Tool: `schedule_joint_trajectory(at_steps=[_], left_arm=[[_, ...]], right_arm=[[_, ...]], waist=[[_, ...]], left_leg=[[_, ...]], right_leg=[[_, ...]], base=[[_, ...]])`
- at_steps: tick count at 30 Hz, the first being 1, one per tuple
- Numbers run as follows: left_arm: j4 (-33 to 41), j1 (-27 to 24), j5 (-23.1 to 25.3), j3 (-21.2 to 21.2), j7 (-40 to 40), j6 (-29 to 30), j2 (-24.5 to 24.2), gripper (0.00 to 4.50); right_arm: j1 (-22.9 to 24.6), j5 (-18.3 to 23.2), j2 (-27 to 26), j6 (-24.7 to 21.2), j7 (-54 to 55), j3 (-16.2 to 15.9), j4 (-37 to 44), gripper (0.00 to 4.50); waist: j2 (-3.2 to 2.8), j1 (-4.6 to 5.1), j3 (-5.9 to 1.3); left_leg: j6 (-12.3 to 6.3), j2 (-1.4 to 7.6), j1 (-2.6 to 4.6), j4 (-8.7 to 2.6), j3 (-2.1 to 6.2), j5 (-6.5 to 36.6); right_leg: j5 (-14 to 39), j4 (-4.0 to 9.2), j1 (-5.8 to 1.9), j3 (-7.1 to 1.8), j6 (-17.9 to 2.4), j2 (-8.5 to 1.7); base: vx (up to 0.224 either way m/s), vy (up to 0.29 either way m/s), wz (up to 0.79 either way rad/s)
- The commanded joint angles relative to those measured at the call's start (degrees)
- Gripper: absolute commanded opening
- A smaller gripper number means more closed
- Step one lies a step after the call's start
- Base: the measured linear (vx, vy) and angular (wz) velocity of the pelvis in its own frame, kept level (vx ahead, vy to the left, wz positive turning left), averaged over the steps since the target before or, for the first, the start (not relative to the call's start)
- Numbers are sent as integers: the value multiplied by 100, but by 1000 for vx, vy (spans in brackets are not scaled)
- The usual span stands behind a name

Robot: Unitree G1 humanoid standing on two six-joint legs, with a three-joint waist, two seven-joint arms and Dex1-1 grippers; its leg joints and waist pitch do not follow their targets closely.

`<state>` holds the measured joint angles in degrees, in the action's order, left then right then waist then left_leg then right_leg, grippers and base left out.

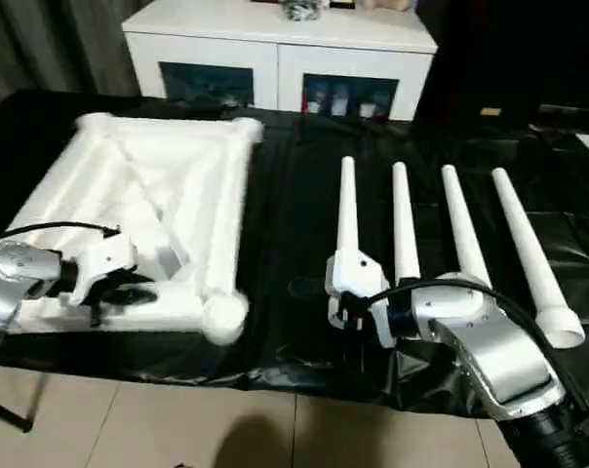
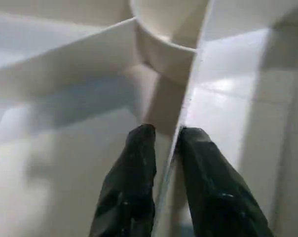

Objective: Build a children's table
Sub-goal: Move to table

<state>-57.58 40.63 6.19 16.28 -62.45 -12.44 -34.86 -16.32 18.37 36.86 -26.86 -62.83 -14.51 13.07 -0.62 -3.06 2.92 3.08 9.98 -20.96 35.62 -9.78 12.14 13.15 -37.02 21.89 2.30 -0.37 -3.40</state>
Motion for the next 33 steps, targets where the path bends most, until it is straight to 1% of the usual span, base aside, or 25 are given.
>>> schedule_joint_trajectory(at_steps=[1,2,3,4,6,9,10,11,13,15,16,18,21,22,23,24,25,26,27,28,29,30,31,32,33], left_arm=[[-151,141,17,-196,494,-4,39,68],[-185,163,37,-204,617,-10,77,61],[-232,196,69,-206,810,-2,144,61],[-262,217,78,-215,912,0,194,45],[-359,292,94,-252,1223,-24,381,37],[-482,376,207,-230,1566,-238,484,28],[-555,419,330,-166,1718,-343,482,17],[-632,466,489,-89,1948,-472,462,17],[-705,519,598,-54,2207,-647,444,6],[-753,561,645,-56,2423,-793,445,6],[-753,561,645,-56,2423,-793,445,6],[-835,651,833,-2,2915,-993,432,6],[-863,694,910,23,3047,-1048,418,6],[-881,718,904,-17,3099,-1105,423,6],[-912,777,823,-169,3227,-1226,442,6],[-912,777,823,-169,3227,-1226,442,6],[-905,805,649,-358,3240,-1258,469,32],[-899,812,545,-451,3205,-1256,486,46],[-850,804,349,-612,3110,-1182,519,55],[-719,764,93,-800,2943,-1031,560,55],[-571,712,-158,-980,2777,-856,599,55],[-506,686,-234,-1028,2719,-784,609,76],[-361,624,-375,-1110,2602,-624,626,76],[98,416,-702,-1296,2443,-183,681,92],[98,416,-702,-1296,2443,-183,681,98]], right_arm=[[-38,-9,-9,-23,55,8,76,450],[-39,-23,-16,-17,72,7,68,450],[-48,-61,-31,-12,115,2,40,450],[-54,-88,-42,-5,148,0,21,450],[-77,-178,-82,13,263,-6,-47,450],[-77,-264,-99,44,355,-19,-67,450],[-89,-356,-113,98,440,-33,-105,450],[-111,-466,-140,149,562,-42,-170,450],[-151,-563,-189,186,722,-20,-276,450],[-186,-637,-234,234,861,14,-362,450],[-186,-637,-234,234,861,14,-362,450],[-268,-754,-425,201,1292,143,-522,450],[-317,-871,-520,216,1566,201,-611,450],[-355,-978,-612,158,1820,252,-676,450],[-458,-902,-905,-319,2248,465,-742,450],[-458,-902,-905,-319,2248,465,-742,450],[-547,-907,-1079,-696,2575,575,-766,450],[-587,-954,-1131,-833,2734,596,-782,450],[-664,-928,-1230,-991,2887,674,-867,450],[-785,-871,-1365,-1209,3074,808,-1016,450],[-936,-807,-1522,-1423,3321,977,-1228,450],[-991,-807,-1568,-1492,3418,1032,-1307,450],[-1089,-827,-1634,-1615,3587,1121,-1447,450],[-1313,-930,-1714,-1824,3858,1213,-1763,450],[-1313,-930,-1714,-1824,3858,1213,-1763,450]], waist=[[-62,-41,-359],[-57,-41,-362],[-54,-39,-360],[-59,-34,-360],[-51,-31,-364],[-51,-64,-359],[-59,-57,-356],[-47,-50,-358],[-63,-45,-359],[-48,-31,-352],[-53,-33,-354],[-66,-22,-355],[-58,-21,-354],[-66,-27,-361],[-70,-11,-365],[-75,-2,-375],[-64,-12,-389],[-82,-11,-384],[-85,-17,-392],[-108,-11,-389],[-105,-17,-389],[-109,-9,-385],[-106,-10,-374],[-66,-7,-374],[-92,-12,-362]], left_leg=[[-44,348,73,-465,140,899],[-68,349,62,-464,142,827],[-78,348,63,-465,143,805],[-88,347,65,-462,145,801],[-110,341,72,-452,135,784],[-115,354,76,-456,139,820],[-99,354,65,-459,145,826],[-80,343,76,-457,141,860],[-55,337,72,-455,148,871],[-25,337,71,-458,145,897],[-22,338,71,-457,148,882],[-9,338,79,-458,148,872],[9,338,77,-459,147,812],[25,337,81,-455,144,754],[24,315,72,-454,144,677],[32,312,73,-455,146,673],[46,327,90,-447,147,611],[43,319,68,-451,151,498],[67,315,76,-444,146,476],[100,303,88,-442,141,480],[158,307,101,-448,135,531],[199,306,102,-447,130,540],[262,305,111,-459,120,617],[292,304,105,-459,110,598],[322,299,100,-461,102,583]], right_leg=[[-360,403,-282,-304,-1706,-536],[-426,395,-291,-301,-1707,-532],[-448,394,-287,-299,-1699,-525],[-481,391,-282,-295,-1700,-516],[-500,396,-280,-297,-1707,-513],[-419,409,-281,-303,-1700,-523],[-413,414,-280,-301,-1662,-512],[-376,418,-277,-301,-1630,-509],[-315,419,-285,-304,-1585,-510],[-253,432,-285,-309,-1580,-511],[-260,425,-282,-307,-1579,-509],[-288,422,-267,-304,-1586,-504],[-326,416,-269,-307,-1538,-501],[-389,413,-264,-307,-1534,-501],[-478,397,-262,-305,-1555,-486],[-506,390,-263,-299,-1571,-485],[-645,381,-269,-299,-1575,-485],[-802,357,-276,-297,-1600,-485],[-870,351,-275,-292,-1616,-483],[-920,347,-261,-288,-1656,-477],[-875,350,-258,-289,-1708,-494],[-858,341,-253,-293,-1731,-492],[-734,354,-247,-291,-1708,-478],[-730,339,-256,-296,-1724,-488],[-685,345,-244,-292,-1709,-481]], base=[[0,0,0],[0,0,0],[0,0,0],[0,0,0],[0,0,0],[0,0,0],[0,0,0],[0,0,0],[0,0,0],[0,0,0],[0,0,0],[0,0,0],[0,0,0],[0,0,0],[0,0,0],[0,0,0],[0,0,0],[0,0,0],[0,0,0],[0,0,0],[0,0,0],[0,0,0],[0,0,0],[0,0,0],[0,0,0]])
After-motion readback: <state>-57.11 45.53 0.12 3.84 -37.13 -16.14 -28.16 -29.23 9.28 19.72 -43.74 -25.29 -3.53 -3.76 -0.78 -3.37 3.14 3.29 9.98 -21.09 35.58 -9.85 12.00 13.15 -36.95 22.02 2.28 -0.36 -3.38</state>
